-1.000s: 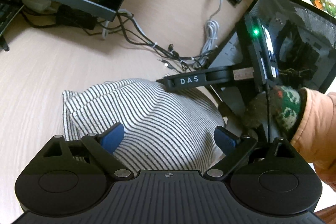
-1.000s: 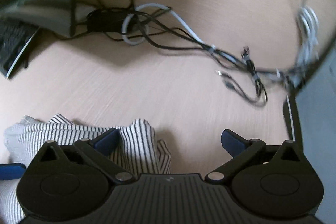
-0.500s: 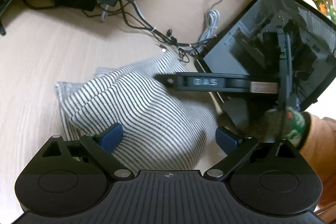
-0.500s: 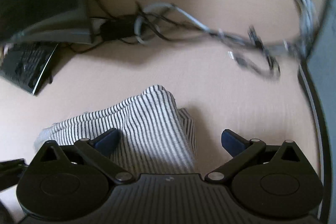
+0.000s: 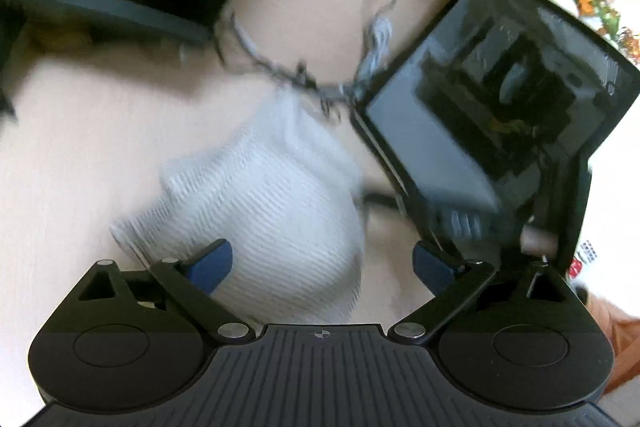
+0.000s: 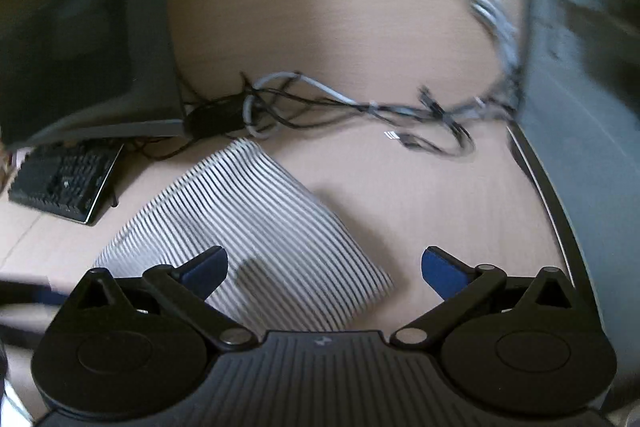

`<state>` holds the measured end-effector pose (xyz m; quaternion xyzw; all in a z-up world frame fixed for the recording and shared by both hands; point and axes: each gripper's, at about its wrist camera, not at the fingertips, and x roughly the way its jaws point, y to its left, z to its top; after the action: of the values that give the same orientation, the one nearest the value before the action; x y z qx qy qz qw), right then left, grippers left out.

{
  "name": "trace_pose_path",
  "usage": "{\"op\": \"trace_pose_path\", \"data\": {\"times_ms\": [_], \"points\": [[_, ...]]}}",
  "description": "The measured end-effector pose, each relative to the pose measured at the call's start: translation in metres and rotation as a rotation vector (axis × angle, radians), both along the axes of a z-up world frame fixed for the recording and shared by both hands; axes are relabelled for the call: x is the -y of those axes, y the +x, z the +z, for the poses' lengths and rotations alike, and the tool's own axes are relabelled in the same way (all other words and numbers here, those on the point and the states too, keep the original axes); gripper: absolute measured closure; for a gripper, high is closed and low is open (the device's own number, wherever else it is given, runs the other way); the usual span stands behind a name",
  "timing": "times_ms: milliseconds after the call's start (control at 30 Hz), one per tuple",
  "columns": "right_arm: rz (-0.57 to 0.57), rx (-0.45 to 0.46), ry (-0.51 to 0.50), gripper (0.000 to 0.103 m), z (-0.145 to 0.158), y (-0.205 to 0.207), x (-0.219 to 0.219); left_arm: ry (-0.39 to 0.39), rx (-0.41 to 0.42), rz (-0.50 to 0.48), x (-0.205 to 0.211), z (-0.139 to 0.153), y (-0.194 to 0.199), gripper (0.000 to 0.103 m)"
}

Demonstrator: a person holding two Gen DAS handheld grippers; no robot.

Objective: Fold clothes

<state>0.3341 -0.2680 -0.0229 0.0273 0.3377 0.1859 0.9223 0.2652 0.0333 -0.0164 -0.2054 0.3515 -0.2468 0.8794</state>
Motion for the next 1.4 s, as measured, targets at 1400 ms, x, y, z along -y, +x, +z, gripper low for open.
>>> {"op": "trace_pose_path", "data": {"times_ms": [1400], "points": [[0.004,-0.043,-0.107,0.000,-0.046,0.004,-0.022,0.253,-0.093,0.103,0.015,-0.047,0.089,0.016]]}}
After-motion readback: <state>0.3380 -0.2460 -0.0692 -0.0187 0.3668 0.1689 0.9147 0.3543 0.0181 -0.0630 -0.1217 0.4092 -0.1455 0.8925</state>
